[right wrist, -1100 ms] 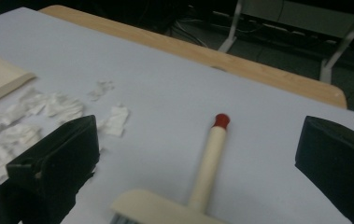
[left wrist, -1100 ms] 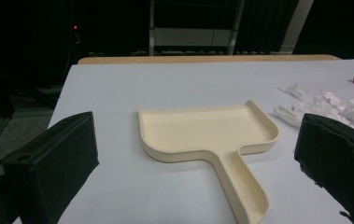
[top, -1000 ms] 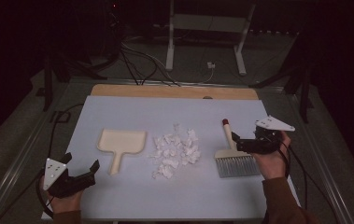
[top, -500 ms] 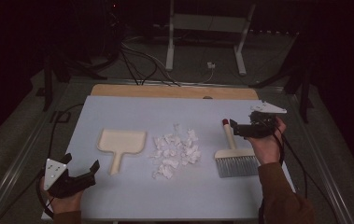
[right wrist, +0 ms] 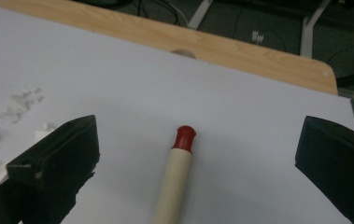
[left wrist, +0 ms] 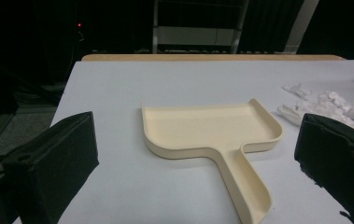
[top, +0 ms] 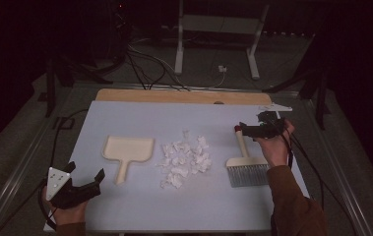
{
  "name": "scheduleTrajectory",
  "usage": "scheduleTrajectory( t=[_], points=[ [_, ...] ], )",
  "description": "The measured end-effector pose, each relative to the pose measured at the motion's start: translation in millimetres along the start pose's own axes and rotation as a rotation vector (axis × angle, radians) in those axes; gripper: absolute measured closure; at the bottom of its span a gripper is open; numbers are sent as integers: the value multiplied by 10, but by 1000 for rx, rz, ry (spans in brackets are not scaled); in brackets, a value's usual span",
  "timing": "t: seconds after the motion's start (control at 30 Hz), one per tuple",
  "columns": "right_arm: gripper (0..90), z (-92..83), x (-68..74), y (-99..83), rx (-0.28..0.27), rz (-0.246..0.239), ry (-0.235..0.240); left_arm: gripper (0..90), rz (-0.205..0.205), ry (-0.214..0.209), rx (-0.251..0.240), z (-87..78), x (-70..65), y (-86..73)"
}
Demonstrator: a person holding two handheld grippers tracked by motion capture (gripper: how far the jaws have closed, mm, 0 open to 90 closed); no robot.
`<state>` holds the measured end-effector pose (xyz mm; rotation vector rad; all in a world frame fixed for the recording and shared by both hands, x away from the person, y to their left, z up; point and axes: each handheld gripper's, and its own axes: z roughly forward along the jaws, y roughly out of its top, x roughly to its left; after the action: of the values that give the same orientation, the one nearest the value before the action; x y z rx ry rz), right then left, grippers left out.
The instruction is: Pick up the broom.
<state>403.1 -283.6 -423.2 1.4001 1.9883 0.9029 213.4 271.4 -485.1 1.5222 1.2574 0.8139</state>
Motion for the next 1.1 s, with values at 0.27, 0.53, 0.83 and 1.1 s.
scheduleTrajectory(
  t=[0.27,0.53,0.83,1.1],
  points=[
    [0,217,-15,-28,45,17,14,2,0,2,-1,1,-5,-2],
    [0,463,-39,-101,97,66,16,2,0,5,0,2,-3,-5],
    [16,628,-19,-185,151,81,30,3,2,5,0,1,-6,-6],
    [364,776,59,-284,251,90,8,3,0,8,1,-4,-1,-8]
  ],
)
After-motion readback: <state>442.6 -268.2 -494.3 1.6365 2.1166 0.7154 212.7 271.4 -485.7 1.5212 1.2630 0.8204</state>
